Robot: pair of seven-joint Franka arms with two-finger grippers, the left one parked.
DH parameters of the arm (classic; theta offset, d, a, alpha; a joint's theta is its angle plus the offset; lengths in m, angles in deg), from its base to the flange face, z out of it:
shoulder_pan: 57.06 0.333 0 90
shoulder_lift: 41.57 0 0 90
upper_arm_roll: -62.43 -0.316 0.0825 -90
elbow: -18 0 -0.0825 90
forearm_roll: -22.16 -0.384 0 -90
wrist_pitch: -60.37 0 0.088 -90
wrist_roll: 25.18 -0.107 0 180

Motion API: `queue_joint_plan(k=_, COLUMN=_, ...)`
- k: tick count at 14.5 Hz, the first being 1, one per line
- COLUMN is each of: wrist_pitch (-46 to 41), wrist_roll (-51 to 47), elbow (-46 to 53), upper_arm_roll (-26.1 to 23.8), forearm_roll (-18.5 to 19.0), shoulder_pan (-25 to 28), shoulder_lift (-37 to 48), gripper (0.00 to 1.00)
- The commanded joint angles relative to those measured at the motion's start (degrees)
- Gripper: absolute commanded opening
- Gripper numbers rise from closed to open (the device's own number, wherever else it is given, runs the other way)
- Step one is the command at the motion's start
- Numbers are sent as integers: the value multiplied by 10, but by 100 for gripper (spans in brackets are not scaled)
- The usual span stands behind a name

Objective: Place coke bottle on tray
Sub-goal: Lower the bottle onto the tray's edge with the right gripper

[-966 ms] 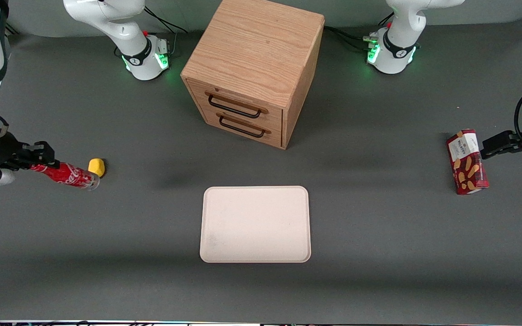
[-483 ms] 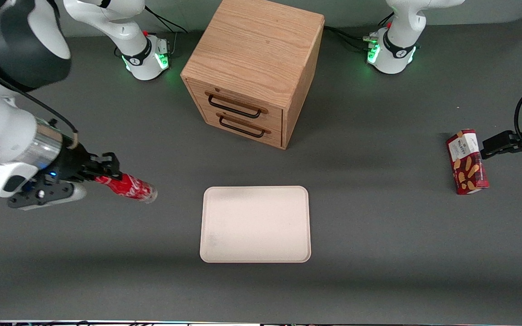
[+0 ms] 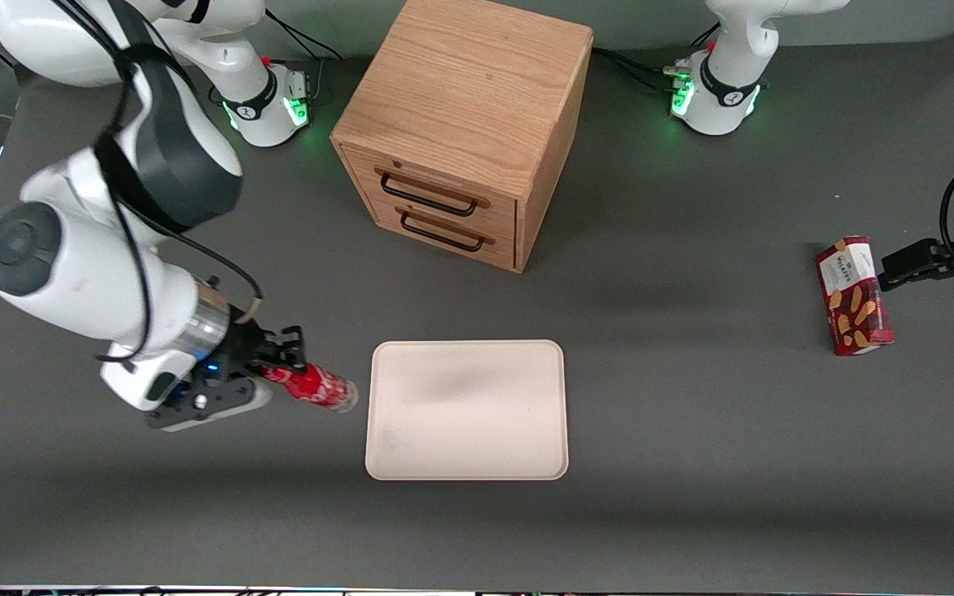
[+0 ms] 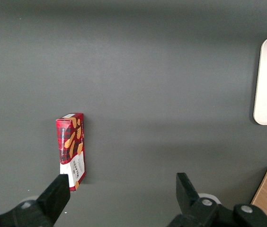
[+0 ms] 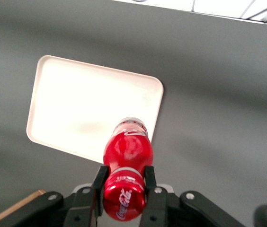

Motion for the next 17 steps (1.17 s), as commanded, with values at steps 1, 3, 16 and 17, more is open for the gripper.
queue_joint_plan(k=1, wrist_pitch=38, wrist_roll=-12, elbow=35, upper_arm_roll=-10, forearm_roll=26, shoulder_pan=12, shoulder_lift=-46, gripper=0)
queue_joint_plan(k=3, wrist_pitch=68, wrist_roll=-14, elbow=35, upper_arm_roll=-20, forearm_roll=42, shoulder_pan=15, shoulder_lift=-67, gripper=0)
queue_joint_plan(k=16, wrist_pitch=129, wrist_roll=-15, elbow=24, upper_arm_roll=-20, forearm_roll=103, shoulder_pan=25, shoulder_lift=-133, gripper=0)
queue_joint_plan(k=17, wrist_pitch=135, wrist_roll=-15, elbow=24, upper_arm_roll=-20, forearm_roll=103, shoulder_pan=25, shoulder_lift=-136, gripper=0)
